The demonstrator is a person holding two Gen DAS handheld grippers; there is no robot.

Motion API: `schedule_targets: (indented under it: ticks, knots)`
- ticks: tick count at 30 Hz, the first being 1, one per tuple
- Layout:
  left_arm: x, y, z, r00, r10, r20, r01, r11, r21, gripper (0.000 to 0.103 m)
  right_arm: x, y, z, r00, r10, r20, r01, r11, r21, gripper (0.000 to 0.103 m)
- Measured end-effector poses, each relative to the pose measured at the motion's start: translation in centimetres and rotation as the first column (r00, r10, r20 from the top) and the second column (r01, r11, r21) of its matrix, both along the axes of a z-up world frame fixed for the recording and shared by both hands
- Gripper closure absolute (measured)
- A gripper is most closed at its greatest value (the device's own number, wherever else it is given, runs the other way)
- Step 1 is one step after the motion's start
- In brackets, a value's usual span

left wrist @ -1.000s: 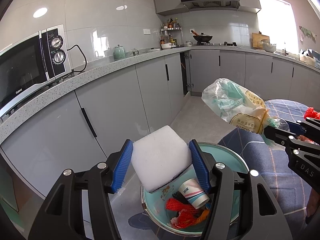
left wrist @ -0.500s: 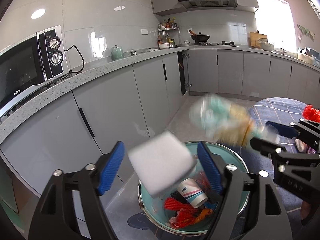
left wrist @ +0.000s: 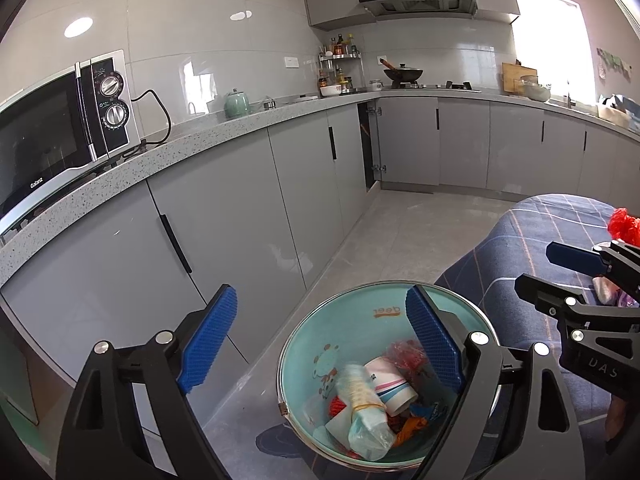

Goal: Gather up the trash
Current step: 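Open both tools to drop the sponge and snack bag into the bin, then move both tools back to the table and grasp the red plastic bag with the left tool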

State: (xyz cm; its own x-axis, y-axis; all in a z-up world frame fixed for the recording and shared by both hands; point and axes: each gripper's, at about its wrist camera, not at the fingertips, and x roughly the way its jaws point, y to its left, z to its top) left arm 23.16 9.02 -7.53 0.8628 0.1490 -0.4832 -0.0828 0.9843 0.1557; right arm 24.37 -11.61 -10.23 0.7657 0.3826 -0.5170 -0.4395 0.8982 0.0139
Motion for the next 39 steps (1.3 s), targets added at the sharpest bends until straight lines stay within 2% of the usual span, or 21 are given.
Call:
schedule_targets:
  ticks: [15, 21, 30, 39]
  knots:
    - [-0.2, -0.5, 0.2, 1.000, -0.008, 0.004, 0.008, 1.000, 0.000, 0.017, -1.3, -1.5, 0.5, 1.000, -0.027, 0.012, 0.027, 1.000, 0.001, 0.050]
    - [-0.6, -3.5, -0.4, 0.998, -0.063, -0.012, 0.063, 0.998, 0.017, 0.016, -2.7, -4.6, 0.8, 0.996, -0.082, 0.029, 0.083, 0.996, -0.033, 0.048]
    - [-1.5, -10.9, -1.9, 0.980, -0.195, -0.047, 0.197, 0.980, 0.040, 0.015, -5.9, -14.3, 0.1, 0.969, -0.245, 0.032, 0.247, 0.967, -0.059, 0.043]
    - [-1.8, -19.6, -1.2, 0.944, -0.328, -0.042, 0.330, 0.942, 0.056, 0.014, -9.5, -25.2, -1.7, 0.883, -0.469, 0.002, 0.469, 0.882, -0.055, 0.037]
